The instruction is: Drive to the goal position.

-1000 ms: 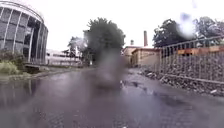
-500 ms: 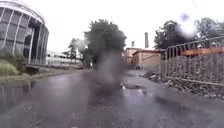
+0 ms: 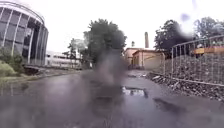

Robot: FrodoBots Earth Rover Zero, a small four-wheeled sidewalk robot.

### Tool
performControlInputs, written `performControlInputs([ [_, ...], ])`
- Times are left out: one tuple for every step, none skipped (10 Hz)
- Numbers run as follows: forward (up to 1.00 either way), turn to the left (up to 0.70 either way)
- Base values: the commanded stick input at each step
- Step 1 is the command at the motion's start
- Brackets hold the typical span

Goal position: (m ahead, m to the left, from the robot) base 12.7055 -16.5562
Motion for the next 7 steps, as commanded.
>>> performControlInputs([
  [0.7, 0.0],
  [0.7, 0.0],
  [0.7, 0.0],
  [0.7, 0.0],
  [0.7, 0.0],
  [0.7, 0.0],
  [0.7, 0.0],
])
